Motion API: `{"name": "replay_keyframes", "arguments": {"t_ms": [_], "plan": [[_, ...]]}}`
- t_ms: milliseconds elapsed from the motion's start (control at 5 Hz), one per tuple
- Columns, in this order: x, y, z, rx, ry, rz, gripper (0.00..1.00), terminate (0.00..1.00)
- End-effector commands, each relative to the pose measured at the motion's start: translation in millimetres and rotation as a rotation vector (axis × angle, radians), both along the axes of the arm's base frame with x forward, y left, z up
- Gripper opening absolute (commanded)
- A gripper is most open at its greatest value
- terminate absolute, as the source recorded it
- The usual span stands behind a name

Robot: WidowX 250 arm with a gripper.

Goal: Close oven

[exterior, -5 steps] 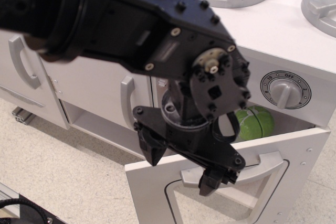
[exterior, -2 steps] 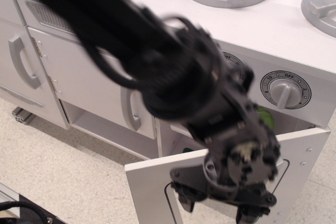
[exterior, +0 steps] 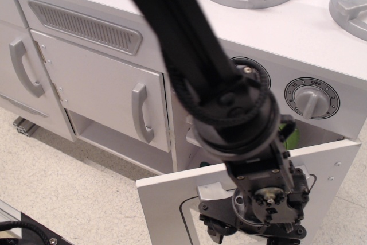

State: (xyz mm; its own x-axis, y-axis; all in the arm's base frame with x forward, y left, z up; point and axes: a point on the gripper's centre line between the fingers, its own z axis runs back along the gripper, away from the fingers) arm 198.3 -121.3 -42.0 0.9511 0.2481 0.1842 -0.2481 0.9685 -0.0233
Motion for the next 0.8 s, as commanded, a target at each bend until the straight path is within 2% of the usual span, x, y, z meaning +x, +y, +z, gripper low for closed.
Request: {"name": "replay_keyframes", "arguments": {"t_ms": [0,200,600], "plan": [[31,23,19,-0.007,-0.080,0.075,1.00,0.00],[42,37,20,0.016,-0.098,0.083,1.00,0.00],[71,59,29,0.022,-0.140,0.138,1.00,0.00]]}}
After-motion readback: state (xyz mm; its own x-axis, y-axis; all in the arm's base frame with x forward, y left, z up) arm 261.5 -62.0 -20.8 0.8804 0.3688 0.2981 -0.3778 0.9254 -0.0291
